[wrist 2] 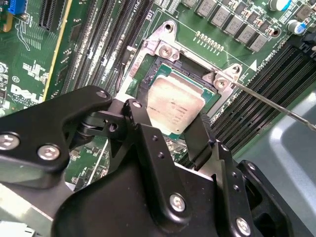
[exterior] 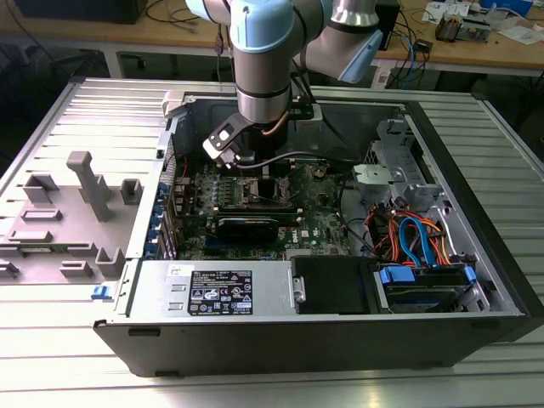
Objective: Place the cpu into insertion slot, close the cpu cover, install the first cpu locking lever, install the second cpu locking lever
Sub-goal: 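Place the cpu into insertion slot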
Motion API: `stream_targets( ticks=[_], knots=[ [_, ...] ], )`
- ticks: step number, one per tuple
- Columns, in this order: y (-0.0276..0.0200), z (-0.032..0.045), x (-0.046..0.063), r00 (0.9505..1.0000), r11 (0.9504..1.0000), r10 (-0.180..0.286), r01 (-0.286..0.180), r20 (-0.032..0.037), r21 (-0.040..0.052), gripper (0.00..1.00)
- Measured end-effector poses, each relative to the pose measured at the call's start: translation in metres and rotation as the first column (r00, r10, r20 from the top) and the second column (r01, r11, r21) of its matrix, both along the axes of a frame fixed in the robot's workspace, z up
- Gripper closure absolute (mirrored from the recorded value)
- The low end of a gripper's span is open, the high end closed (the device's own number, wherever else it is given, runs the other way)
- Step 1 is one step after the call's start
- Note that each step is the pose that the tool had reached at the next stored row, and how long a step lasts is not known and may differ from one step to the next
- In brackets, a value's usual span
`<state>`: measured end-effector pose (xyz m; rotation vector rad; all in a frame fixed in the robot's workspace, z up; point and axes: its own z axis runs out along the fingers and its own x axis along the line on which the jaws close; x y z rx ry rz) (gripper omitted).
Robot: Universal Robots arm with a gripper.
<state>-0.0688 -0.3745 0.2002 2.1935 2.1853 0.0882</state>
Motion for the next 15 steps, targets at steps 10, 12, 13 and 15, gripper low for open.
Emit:
stream_targets(
  ticks=[10, 12, 13, 15],
  knots=[
    [0.0001, 0.0001, 0.0000, 1.0000, 0.9999, 0.000, 0.000, 0.0000, -0.0104, 0.46],
    [0.0001, 0.0001, -0.0001, 1.0000, 0.9999, 0.000, 0.000, 0.0000, -0.0108, 0.46],
    [0.0001, 0.0000, 0.0000, 1.0000, 0.9999, 0.000, 0.000, 0.0000, -0.0117, 0.46],
    [0.0001, -0.0001, 0.0004, 1.0000, 0.9999, 0.000, 0.000, -0.0001, -0.0119, 0.46]
  ],
)
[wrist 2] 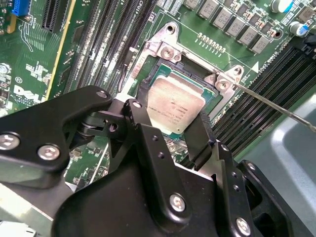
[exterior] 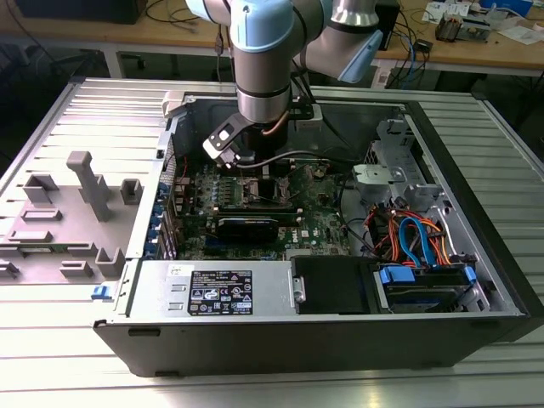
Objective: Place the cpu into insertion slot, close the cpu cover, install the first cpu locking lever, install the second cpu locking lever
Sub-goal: 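Place the cpu into insertion slot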
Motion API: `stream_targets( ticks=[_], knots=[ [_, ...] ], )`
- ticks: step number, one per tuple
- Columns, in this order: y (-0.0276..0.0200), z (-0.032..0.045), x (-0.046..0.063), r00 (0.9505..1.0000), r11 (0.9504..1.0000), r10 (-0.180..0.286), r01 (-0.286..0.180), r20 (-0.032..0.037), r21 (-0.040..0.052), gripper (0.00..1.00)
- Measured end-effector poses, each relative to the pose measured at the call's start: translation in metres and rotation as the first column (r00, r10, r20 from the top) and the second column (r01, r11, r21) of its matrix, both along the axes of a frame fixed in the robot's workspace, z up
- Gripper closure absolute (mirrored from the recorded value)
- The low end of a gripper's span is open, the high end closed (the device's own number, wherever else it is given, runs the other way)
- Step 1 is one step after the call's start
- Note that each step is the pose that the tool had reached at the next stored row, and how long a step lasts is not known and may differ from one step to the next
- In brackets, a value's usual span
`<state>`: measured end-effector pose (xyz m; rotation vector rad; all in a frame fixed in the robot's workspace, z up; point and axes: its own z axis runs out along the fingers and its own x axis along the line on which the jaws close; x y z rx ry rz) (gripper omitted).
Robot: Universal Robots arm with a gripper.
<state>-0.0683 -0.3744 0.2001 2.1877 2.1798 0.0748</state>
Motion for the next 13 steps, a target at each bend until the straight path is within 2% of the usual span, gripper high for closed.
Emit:
stream_targets(
  ticks=[9, 10, 11, 13],
  knots=[
    [-0.0001, -0.0002, 0.0008, 1.0000, 1.0000, 0.000, 0.000, 0.0003, -0.0003, 0.46],
    [0.0000, -0.0002, 0.0008, 1.0000, 1.0000, 0.000, 0.000, 0.0001, 0.0001, 0.45],
    [0.0000, -0.0002, 0.0008, 1.0000, 1.0000, 0.000, 0.000, 0.0001, 0.0001, 0.38],
    [0.0000, -0.0002, 0.0008, 1.0000, 1.0000, 0.001, -0.001, 0.0001, 0.0001, 0.38]
  ],
)
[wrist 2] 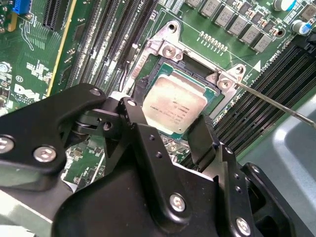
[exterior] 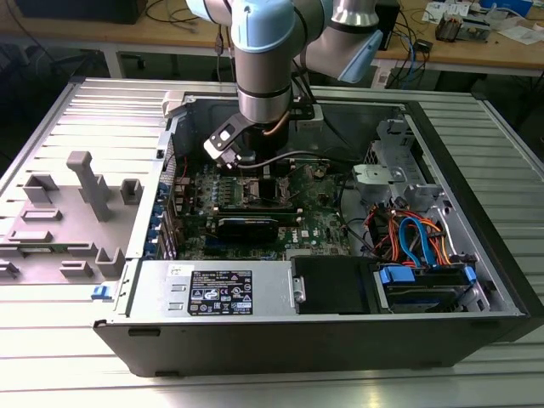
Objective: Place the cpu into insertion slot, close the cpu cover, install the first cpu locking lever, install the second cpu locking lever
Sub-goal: 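Place the cpu into insertion slot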
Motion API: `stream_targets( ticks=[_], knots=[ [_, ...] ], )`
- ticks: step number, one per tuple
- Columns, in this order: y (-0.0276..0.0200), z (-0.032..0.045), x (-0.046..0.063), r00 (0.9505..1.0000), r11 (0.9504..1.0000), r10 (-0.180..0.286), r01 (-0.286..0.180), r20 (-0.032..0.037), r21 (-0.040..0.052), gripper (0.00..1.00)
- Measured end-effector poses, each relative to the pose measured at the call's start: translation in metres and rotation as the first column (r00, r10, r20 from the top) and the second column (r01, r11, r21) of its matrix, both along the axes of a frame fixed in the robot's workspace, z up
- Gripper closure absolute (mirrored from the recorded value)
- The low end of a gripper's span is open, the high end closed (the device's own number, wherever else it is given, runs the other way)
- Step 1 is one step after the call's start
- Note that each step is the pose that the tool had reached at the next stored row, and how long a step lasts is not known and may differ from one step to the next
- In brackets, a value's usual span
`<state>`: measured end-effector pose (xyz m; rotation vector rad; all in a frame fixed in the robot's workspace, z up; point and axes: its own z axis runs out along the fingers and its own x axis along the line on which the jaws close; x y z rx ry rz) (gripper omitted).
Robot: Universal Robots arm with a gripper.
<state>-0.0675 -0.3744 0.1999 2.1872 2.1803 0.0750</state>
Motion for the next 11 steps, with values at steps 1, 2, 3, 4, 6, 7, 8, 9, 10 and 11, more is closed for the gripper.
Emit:
stream_targets(
  ticks=[1, 2, 3, 4, 6, 7, 8, 9, 10, 11],
  knots=[
    [0.0000, 0.0000, 0.0000, 1.0000, 1.0000, 0.000, 0.000, 0.0000, 0.0001, 0.38],
    [0.0000, 0.0000, 0.0000, 1.0000, 1.0000, 0.000, 0.000, 0.0000, 0.0000, 0.38],
    [0.0000, 0.0000, 0.0000, 1.0000, 1.0000, 0.000, 0.000, 0.0000, 0.0000, 0.38],
    [0.0001, 0.0004, 0.0000, 1.0000, 1.0000, 0.000, 0.000, 0.0000, 0.0000, 0.38],
    [0.0000, 0.0018, 0.0000, 1.0000, 1.0000, 0.000, 0.000, 0.0000, 0.0000, 0.38],
    [0.0000, 0.0029, 0.0000, 1.0000, 1.0000, 0.000, 0.000, 0.0000, 0.0000, 0.38],
    [0.0000, 0.0045, 0.0000, 1.0000, 1.0000, 0.000, 0.000, -0.0001, 0.0000, 0.38],
    [0.0000, 0.0064, 0.0000, 1.0000, 1.0000, 0.000, 0.000, -0.0001, -0.0003, 0.38],
    [0.0000, 0.0076, 0.0000, 1.0000, 1.0000, 0.000, 0.000, -0.0001, -0.0004, 0.38],
    [0.0000, 0.0083, 0.0000, 1.0000, 1.0000, 0.000, 0.000, -0.0001, -0.0004, 0.38]
  ],
)
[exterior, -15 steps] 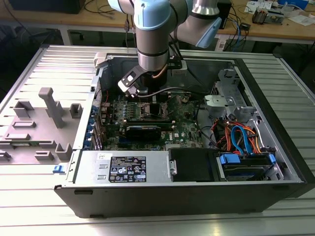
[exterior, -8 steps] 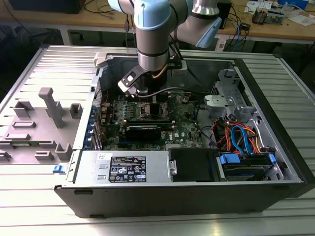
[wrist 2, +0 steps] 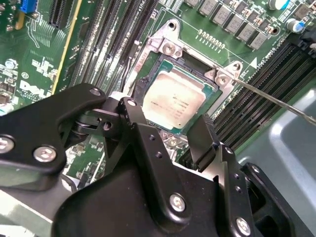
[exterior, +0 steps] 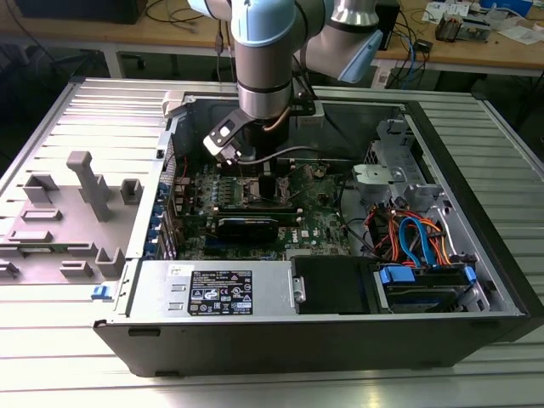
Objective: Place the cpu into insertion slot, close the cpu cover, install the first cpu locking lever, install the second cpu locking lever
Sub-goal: 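Place the cpu into insertion slot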
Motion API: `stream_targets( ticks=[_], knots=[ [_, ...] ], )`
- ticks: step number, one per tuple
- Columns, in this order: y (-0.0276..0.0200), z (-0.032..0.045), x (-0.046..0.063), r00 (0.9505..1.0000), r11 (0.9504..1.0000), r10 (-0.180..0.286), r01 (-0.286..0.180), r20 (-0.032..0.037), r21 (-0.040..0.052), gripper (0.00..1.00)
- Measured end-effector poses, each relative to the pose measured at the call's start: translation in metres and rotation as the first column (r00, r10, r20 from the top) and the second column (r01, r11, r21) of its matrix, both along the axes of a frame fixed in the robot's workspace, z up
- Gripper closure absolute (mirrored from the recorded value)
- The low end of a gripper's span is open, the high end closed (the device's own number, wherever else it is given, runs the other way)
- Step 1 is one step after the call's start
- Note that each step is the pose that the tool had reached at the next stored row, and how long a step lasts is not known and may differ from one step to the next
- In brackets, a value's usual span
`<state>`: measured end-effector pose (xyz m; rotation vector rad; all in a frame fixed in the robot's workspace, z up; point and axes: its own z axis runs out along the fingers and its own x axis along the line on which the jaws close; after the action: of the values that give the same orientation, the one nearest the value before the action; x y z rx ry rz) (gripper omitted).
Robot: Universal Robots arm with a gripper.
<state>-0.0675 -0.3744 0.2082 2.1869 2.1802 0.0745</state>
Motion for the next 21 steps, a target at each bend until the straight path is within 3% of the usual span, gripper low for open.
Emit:
stream_targets(
  ticks=[5, 7, 15, 16, 20, 21],
  knots=[
    [0.0000, 0.0007, 0.0000, 1.0000, 1.0000, 0.000, 0.000, 0.0000, -0.0001, 0.38],
    [0.0000, 0.0008, 0.0000, 1.0000, 1.0000, 0.000, 0.000, 0.0000, 0.0000, 0.47],
    [0.0000, 0.0004, 0.0000, 1.0000, 1.0000, 0.000, 0.000, -0.0001, -0.0001, 0.49],
    [0.0000, 0.0004, 0.0000, 1.0000, 1.0000, 0.000, 0.000, -0.0001, -0.0001, 0.56],
    [0.0000, 0.0008, -0.0008, 1.0000, 1.0000, 0.000, 0.000, 0.0001, -0.0003, 0.56],
    [0.0000, 0.0011, -0.0008, 1.0000, 1.0000, 0.000, 0.000, 0.0000, -0.0004, 0.64]
  ],
)
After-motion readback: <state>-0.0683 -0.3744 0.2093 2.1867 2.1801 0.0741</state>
